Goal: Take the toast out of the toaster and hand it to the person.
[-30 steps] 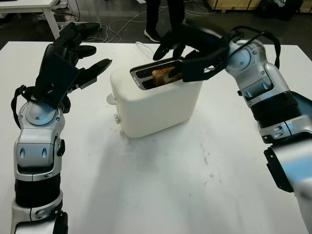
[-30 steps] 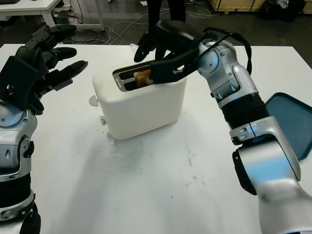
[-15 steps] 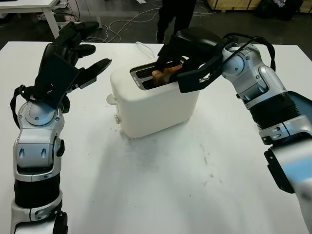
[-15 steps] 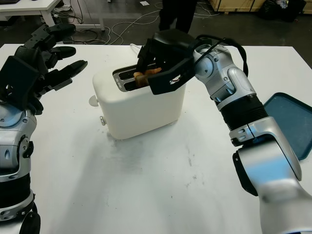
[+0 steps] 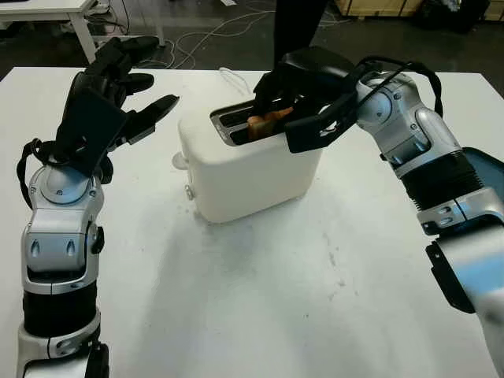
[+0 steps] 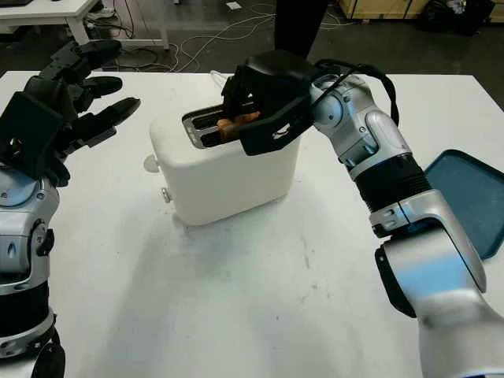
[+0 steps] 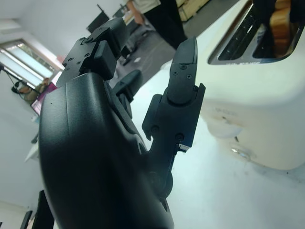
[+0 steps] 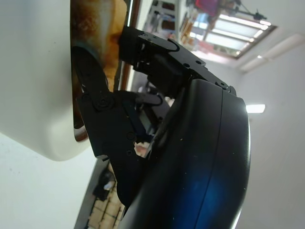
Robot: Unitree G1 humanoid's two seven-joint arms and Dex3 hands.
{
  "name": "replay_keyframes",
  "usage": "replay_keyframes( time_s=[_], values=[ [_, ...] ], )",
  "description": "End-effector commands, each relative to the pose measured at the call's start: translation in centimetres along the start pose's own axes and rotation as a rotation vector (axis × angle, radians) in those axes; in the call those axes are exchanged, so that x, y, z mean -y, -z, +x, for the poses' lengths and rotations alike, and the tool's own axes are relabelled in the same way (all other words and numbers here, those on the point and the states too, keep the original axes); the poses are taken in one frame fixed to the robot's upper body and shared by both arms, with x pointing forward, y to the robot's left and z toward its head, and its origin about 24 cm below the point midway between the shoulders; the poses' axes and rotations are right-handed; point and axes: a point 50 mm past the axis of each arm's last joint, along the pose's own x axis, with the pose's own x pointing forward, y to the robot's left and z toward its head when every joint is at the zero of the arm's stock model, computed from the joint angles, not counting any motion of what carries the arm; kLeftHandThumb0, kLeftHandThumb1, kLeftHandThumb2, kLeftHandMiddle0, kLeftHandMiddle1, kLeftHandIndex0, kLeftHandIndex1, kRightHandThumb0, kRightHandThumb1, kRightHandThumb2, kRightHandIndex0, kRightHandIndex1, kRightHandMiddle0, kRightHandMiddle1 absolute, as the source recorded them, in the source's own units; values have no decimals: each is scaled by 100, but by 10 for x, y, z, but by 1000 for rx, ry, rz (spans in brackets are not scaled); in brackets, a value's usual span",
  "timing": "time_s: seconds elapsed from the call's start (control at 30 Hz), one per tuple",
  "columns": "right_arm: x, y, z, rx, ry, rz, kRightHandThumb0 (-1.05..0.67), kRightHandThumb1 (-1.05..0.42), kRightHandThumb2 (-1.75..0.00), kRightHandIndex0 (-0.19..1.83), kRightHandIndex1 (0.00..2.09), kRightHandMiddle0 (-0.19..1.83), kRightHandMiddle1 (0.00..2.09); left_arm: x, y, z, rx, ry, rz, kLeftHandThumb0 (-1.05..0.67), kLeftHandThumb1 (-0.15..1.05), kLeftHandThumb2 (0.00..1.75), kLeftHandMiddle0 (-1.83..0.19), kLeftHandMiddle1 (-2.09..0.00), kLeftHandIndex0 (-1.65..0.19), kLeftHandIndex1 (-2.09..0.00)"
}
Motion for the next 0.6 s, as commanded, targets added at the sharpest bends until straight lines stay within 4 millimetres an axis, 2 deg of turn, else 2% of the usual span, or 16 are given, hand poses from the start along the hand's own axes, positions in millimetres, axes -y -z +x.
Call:
replay_keyframes(
  time_s=[0.0, 0.2, 0.57],
  values=[
    [-9, 0, 1, 0, -45, 23, -35, -71, 0, 84, 143, 81, 118, -1, 2, -2, -6, -11, 1, -33, 89, 11, -5, -92, -24, -47],
    [-16, 0, 3, -14, -108, 12, -35, -71, 0, 82, 155, 87, 105, -1, 2, -2, -4, -12, -6, -31, 90, 10, -5, -92, -24, -47],
    [-37, 4, 10, -31, -221, -9, -47, -70, 0, 91, 141, 102, 79, -1, 2, -2, -5, -11, -3, -31, 90, 9, -5, -92, -25, -46]
  ],
)
